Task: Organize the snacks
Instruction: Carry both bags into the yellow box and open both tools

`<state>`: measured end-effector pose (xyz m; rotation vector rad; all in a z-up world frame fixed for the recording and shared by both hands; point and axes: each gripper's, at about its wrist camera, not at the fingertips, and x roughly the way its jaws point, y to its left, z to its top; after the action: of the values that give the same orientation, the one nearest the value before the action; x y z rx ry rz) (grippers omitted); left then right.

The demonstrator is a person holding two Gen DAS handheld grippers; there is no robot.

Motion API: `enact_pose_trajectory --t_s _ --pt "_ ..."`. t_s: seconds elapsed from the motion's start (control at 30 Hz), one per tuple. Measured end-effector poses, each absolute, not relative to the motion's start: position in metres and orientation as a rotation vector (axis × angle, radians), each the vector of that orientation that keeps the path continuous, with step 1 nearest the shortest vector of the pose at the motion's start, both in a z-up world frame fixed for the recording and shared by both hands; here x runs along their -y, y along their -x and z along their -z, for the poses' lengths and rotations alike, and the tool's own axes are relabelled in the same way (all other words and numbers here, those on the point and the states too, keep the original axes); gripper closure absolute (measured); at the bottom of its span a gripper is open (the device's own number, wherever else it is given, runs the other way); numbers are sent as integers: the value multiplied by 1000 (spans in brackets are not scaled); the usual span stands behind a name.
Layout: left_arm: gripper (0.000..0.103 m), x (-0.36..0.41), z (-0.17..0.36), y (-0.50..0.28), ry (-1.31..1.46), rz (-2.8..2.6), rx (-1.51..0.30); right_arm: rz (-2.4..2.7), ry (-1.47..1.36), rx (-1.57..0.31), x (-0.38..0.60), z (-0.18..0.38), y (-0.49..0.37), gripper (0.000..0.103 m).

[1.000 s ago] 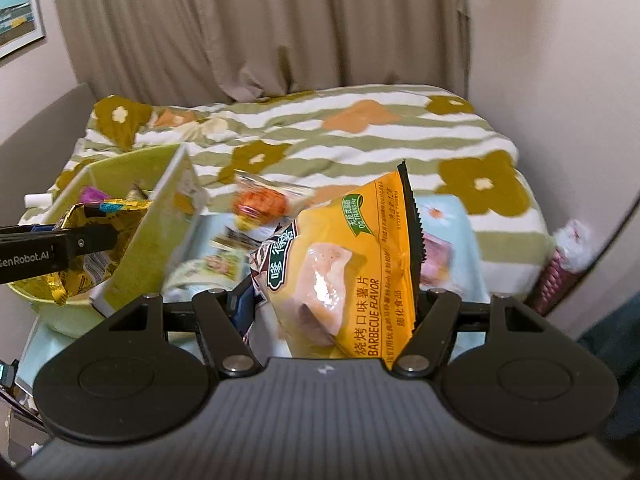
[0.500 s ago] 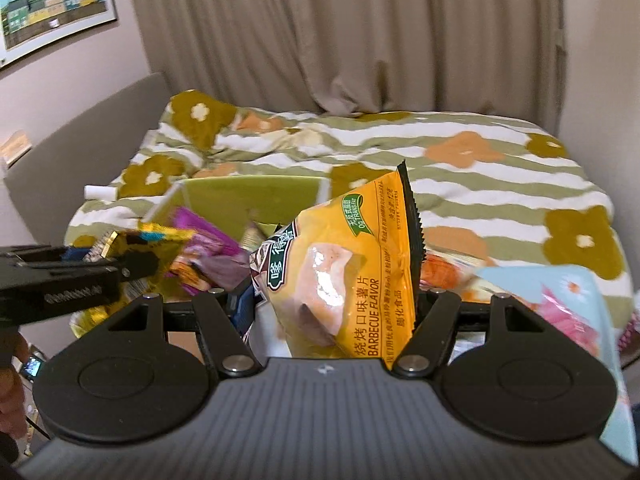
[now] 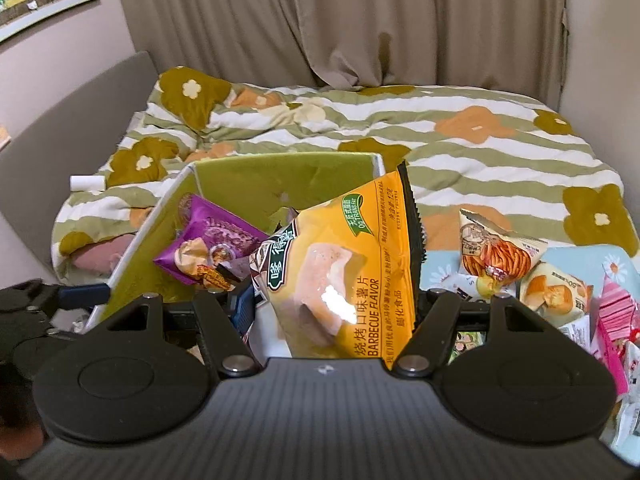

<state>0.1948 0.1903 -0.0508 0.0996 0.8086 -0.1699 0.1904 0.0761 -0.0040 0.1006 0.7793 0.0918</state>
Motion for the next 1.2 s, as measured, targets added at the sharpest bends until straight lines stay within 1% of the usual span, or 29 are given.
enact_pose_trajectory --t_s 0.57,0.63,0.67,0.7,0.73,1.0,1.2 --pt "0 -227 28 -170 -1 45 -763 -181 -62 -841 -106 16 -208 20" --pt "0 -227 27 -168 8 42 -756 -171 -47 -833 -107 17 -208 18" --pt "0 -226 27 -167 10 42 -754 -158 -30 -828 -108 19 -207 14" --pt "0 -225 28 -166 9 43 -752 -150 -11 -825 -109 20 -207 2" --pt "0 -223 29 -166 8 43 -749 -147 2 -823 -109 22 -206 0" --pt "0 -222 36 -162 12 63 -759 -126 3 -755 -101 32 -184 0" --pt "0 -225 33 -161 6 92 -750 -122 -6 -761 -98 29 -177 0"
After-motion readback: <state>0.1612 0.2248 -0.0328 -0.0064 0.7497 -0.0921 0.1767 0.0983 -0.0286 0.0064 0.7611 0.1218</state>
